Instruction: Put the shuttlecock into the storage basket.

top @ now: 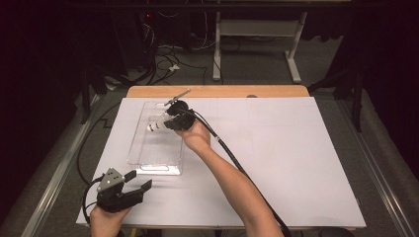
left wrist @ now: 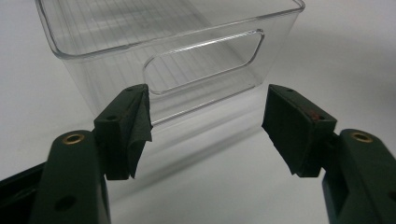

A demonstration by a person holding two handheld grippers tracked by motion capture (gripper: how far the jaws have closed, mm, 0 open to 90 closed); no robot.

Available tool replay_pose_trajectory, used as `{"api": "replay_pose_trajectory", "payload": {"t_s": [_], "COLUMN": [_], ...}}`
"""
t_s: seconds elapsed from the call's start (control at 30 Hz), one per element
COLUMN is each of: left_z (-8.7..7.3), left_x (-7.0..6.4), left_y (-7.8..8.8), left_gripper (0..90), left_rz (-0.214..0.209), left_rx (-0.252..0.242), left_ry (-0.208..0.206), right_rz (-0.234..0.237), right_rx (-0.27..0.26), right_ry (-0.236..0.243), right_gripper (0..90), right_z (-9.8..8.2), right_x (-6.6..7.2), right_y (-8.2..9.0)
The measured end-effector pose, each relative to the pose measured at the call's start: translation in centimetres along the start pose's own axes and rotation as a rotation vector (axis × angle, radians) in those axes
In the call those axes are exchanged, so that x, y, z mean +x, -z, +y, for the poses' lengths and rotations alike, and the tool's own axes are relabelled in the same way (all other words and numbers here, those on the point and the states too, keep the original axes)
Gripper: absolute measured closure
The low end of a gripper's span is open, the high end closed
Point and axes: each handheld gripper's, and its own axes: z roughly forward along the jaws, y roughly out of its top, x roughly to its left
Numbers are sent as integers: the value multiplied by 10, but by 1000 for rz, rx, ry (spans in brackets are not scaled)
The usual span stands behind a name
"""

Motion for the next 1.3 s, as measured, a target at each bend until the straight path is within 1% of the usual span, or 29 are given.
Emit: {"api": "replay_pose_trajectory", "payload": {"t_s": [0.03, 0.07, 0.17, 0.2, 0.23, 0.3, 0.33, 0.37, 0.4, 0.43, 0.57, 0.6, 0.63, 0.67, 0.7, 0.73, 0.77, 0.8, 0.83, 0.9, 0.93, 1.0, 1.1, 1.17, 1.23, 1.27, 1.3], "left_z": [0, 0, 0, 0, 0, 0, 0, 0, 0, 0, 0, 0, 0, 0, 0, 0, 0, 0, 0, 0, 0, 0, 0, 0, 0, 0, 0], "left_x": [0, 1, 1, 1, 0, 0, 1, 1, 1, 1, 1, 1, 1, 1, 1, 1, 1, 1, 1, 1, 1, 1, 1, 1, 1, 1, 1], "left_y": [0, 0, 0, 0, -1, -1, -1, -1, -1, -1, -1, -1, -1, -1, -1, -1, -1, -1, -1, -1, -1, -1, -1, -1, -1, -1, -1], "left_gripper": [332, 332, 332, 332, 333, 333, 332, 332, 332, 332, 332, 332, 332, 332, 332, 332, 332, 332, 332, 332, 332, 332, 332, 332, 332, 332, 332], "left_rz": [-1, -2, -3, -3, -3, -3, -3, -4, -6, -6, -8, -8, -7, -7, -7, -7, -7, -7, -7, -7, -7, -7, -7, -7, -7, -7, -6], "left_rx": [1, 2, 2, 3, 3, 5, 5, 7, 10, 11, 12, 11, 11, 11, 11, 11, 11, 10, 10, 10, 9, 9, 10, 10, 10, 10, 10], "left_ry": [2, 3, 3, 2, 3, 3, 2, 3, 4, 4, 4, 4, 4, 4, 4, 4, 4, 5, 5, 5, 5, 5, 6, 5, 5, 5, 5], "right_rz": [-1, 0, 0, 0, 0, -3, -3, -6, -11, -18, -24, -23, -23, -24, -27, -33, -37, -38, -45, -58, -49, -50, -38, -36, -30, -28, -23], "right_rx": [-2, 3, 3, 7, 7, 14, 11, 16, 23, 21, 38, 42, 43, 46, 51, 49, 48, 52, 51, 47, 50, 58, 61, 61, 63, 65, 66], "right_ry": [10, 3, 5, 9, 23, 9, 24, 24, 4, 20, 17, 19, 31, 27, 21, 33, 37, 31, 42, 47, 41, 56, 53, 62, 60, 46, 46], "right_gripper": [882, 882, 879, 879, 879, 879, 879, 879, 878, 878, 878, 878, 878, 878, 877, 877, 877, 874, 874, 872, 872, 872, 871, 867, 857, 849, 837], "right_z": [0, 0, 0, 0, 0, 0, 1, 1, 2, 2, 3, 3, 3, 3, 3, 3, 3, 3, 3, 3, 3, 3, 2, 2, 1, 1, 1], "right_x": [0, 1, 2, 2, 1, 3, 2, 3, 4, 4, 7, 8, 7, 8, 9, 9, 9, 10, 10, 11, 12, 12, 12, 11, 11, 12, 11], "right_y": [-1, -2, -4, -5, -6, -7, -7, -8, -8, -9, -11, -11, -12, -13, -13, -14, -15, -15, -15, -16, -16, -18, -18, -19, -20, -20, -21]}}
